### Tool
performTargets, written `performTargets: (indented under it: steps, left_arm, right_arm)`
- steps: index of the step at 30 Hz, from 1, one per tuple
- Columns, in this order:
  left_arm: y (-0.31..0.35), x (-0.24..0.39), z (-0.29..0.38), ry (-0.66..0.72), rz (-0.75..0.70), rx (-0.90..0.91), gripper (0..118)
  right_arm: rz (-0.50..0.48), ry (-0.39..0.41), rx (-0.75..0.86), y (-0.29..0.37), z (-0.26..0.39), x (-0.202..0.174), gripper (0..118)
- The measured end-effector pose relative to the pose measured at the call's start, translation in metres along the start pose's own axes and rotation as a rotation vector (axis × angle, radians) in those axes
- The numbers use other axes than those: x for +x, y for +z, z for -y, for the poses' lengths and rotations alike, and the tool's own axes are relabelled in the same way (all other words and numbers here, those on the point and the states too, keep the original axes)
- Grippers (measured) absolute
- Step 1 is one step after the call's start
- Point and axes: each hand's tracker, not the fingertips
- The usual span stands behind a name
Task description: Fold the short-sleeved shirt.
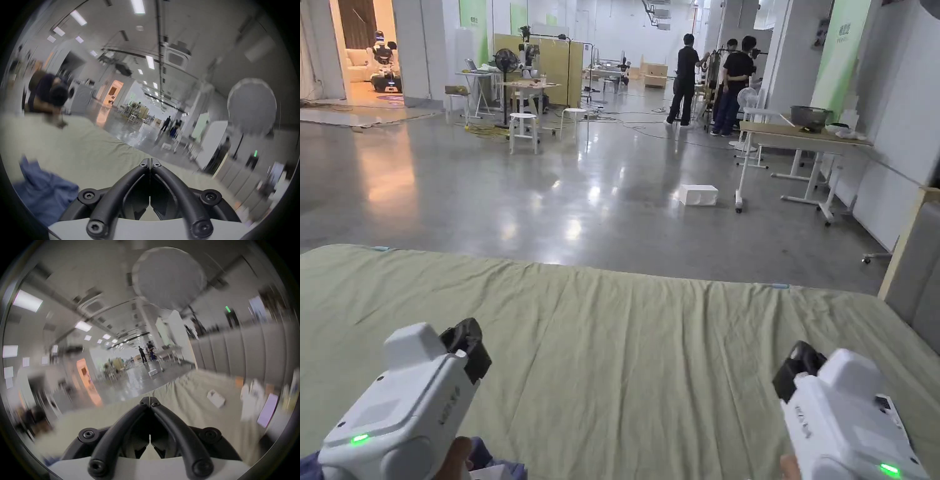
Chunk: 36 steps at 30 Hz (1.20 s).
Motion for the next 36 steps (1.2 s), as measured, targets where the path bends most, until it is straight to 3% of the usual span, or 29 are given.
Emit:
performTargets:
  steps: [1,2,3,6,7,9,10,13,16,18,21,23,25,26,36]
  left_arm:
    - [0.002,0.013,-0.001,-0.193,0.017,-0.008,0]
    - [-0.004,0.021,0.003,-0.422,0.022,-0.011,0]
    - [-0.004,0.034,0.009,-0.668,0.001,-0.014,0]
    - [-0.014,0.04,0.033,-1.168,0.009,-0.034,0]
    - [-0.015,0.04,0.039,-1.29,0.0,-0.023,0]
    - [-0.017,0.038,0.051,-1.491,-0.06,0.008,0]
    - [-0.02,0.034,0.056,-1.535,-0.109,0.004,0]
    - [-0.023,0.025,0.045,-1.314,-0.045,-0.059,0]
    - [-0.022,0.015,0.034,-1.001,-0.045,-0.11,0]
    - [-0.023,0.008,0.024,-0.709,-0.049,-0.116,0]
    - [-0.022,-0.005,0.013,-0.331,-0.013,-0.088,0]
    - [-0.019,-0.009,0.011,-0.154,0.017,-0.052,0]
    - [-0.018,-0.01,0.012,-0.082,-0.006,-0.02,0]
    - [-0.017,-0.009,0.014,-0.04,-0.011,-0.005,0]
    - [-0.014,-0.004,0.014,-0.152,0.006,-0.041,0]
  right_arm:
    - [-0.034,0.205,0.029,0.001,-0.003,-0.013,0]
    - [-0.093,0.523,0.089,0.002,-0.006,-0.03,0]
    - [-0.151,0.726,0.062,0.0,0.0,-0.044,0]
    - [-0.156,1.266,0.14,0.004,0.031,-0.067,0]
    - [-0.181,1.362,0.151,0.005,0.037,-0.068,0]
    - [-0.207,1.43,0.138,-0.001,0.051,-0.064,0]
    - [-0.199,1.428,0.123,-0.002,0.054,-0.064,0]
    - [-0.139,1.354,0.101,-0.003,0.055,-0.055,0]
    - [-0.139,1.109,0.066,-0.003,0.044,-0.046,0]
    - [-0.161,0.788,0.017,-0.004,0.031,-0.037,0]
    - [-0.13,0.391,-0.014,-0.007,0.019,-0.022,0]
    - [-0.076,0.154,-0.107,-0.009,0.026,-0.012,0]
    - [-0.025,0.125,-0.021,-0.005,0.02,-0.012,0]
    - [-0.021,0.0,-0.097,-0.006,0.027,-0.01,0]
    - [-0.027,0.048,-0.067,0.002,0.027,-0.022,0]
